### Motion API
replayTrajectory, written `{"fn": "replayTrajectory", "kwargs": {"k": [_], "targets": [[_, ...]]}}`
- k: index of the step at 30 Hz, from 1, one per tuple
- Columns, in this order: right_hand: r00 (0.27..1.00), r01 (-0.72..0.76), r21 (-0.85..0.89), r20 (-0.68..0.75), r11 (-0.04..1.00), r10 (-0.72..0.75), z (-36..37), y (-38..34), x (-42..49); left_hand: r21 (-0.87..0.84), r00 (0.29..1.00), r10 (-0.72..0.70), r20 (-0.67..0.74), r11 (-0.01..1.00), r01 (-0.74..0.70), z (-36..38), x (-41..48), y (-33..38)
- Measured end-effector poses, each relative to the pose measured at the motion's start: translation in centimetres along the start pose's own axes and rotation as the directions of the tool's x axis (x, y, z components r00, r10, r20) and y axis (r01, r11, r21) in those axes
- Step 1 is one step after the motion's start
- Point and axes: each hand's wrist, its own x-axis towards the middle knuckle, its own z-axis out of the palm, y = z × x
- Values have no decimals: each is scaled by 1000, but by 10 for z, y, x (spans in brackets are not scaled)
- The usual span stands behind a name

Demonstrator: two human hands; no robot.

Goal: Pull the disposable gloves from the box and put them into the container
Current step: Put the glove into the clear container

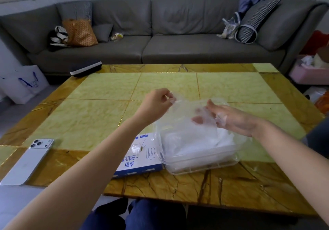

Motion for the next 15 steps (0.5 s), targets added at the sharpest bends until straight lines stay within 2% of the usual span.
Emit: {"fn": "replayTrajectory", "kwargs": {"k": [1, 3, 5, 8, 10, 12, 14, 15], "targets": [[1000, 9, 0, 25, 1000, -9, 1, 0, -2, -7, 1000, -3, -25, 1000, 3, -3, 1, 0], [999, 34, -172, 28, 984, -30, 3, -2, -3, -16, 999, -3, -54, 1000, 2, -8, 4, 0], [997, -3, -374, -77, 928, -28, 8, -5, 1, -30, 998, 3, -62, 1000, -5, -11, 4, 1], [951, -11, -431, -282, 902, -123, 13, -1, 15, -41, 998, 18, -68, 999, -20, -14, 6, 4], [874, 16, -517, -409, 856, -263, 12, 1, 21, -44, 994, 30, -108, 998, -35, -17, 7, 7], [748, 59, -621, -490, 781, -447, 6, -2, 20, -49, 980, 64, -189, 996, -75, -21, 5, 12], [607, 102, -709, -511, 697, -608, -1, -7, 14, -35, 953, 150, -263, 986, -165, -24, -5, 20], [566, 112, -751, -490, 651, -663, -2, -7, 11, -20, 935, 221, -279, 972, -235, -24, -12, 23]]}}
